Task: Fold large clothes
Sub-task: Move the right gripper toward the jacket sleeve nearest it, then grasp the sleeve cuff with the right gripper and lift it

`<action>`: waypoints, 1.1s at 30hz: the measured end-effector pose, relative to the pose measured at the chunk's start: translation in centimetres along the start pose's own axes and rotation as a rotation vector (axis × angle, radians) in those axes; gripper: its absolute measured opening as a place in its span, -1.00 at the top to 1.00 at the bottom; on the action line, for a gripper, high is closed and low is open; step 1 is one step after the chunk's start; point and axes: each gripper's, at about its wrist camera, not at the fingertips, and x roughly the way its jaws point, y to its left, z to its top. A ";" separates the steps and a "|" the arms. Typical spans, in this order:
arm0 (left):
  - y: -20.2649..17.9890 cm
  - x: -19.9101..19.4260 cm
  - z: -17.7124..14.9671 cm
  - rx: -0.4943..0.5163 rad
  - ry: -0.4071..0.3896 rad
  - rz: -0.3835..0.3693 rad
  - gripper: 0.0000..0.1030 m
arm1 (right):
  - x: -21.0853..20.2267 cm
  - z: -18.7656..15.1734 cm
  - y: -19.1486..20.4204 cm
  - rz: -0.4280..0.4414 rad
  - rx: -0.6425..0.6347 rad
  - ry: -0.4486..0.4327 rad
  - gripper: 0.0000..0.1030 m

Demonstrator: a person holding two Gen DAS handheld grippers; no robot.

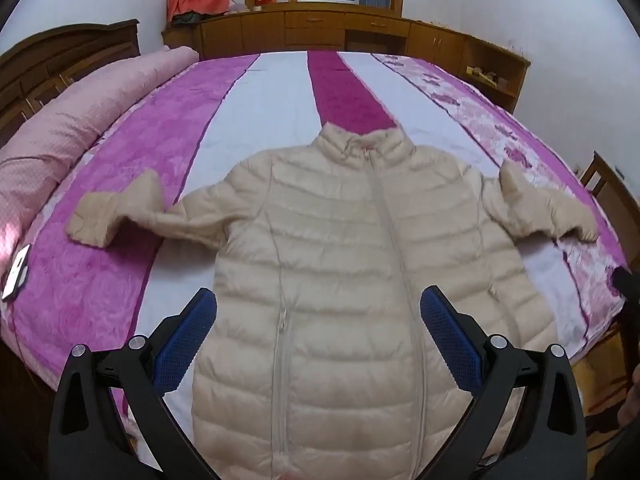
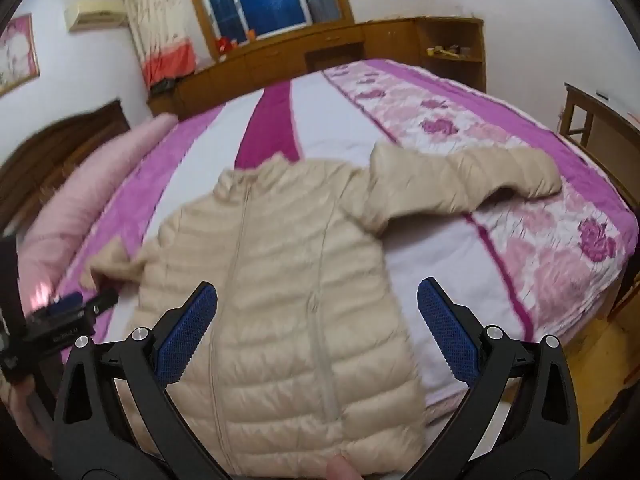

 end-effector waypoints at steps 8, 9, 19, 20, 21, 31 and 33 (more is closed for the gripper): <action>0.6 2.8 1.6 -0.028 0.039 0.014 -0.89 | 0.1 6.3 -5.2 -0.062 0.080 -0.096 -0.93; 0.7 3.1 1.5 -0.029 0.047 0.013 -0.89 | 0.6 6.8 -5.9 -0.070 0.093 -0.090 -0.93; -1.3 8.8 0.1 -0.021 0.148 -0.020 -0.89 | 7.8 8.4 -15.1 -0.116 0.269 -0.007 -0.93; -1.6 9.3 -0.1 -0.016 0.157 -0.022 -0.89 | 8.3 8.3 -15.9 -0.106 0.284 -0.003 -0.93; -2.0 9.9 -0.3 -0.007 0.170 -0.020 -0.89 | 9.3 8.0 -16.8 -0.100 0.305 0.009 -0.93; -3.6 13.9 -2.3 0.019 0.271 0.023 -0.89 | 15.1 5.8 -24.2 -0.069 0.491 0.057 -0.93; -3.7 14.5 -2.8 0.019 0.284 0.026 -0.89 | 16.0 5.5 -25.7 -0.046 0.546 0.056 -0.93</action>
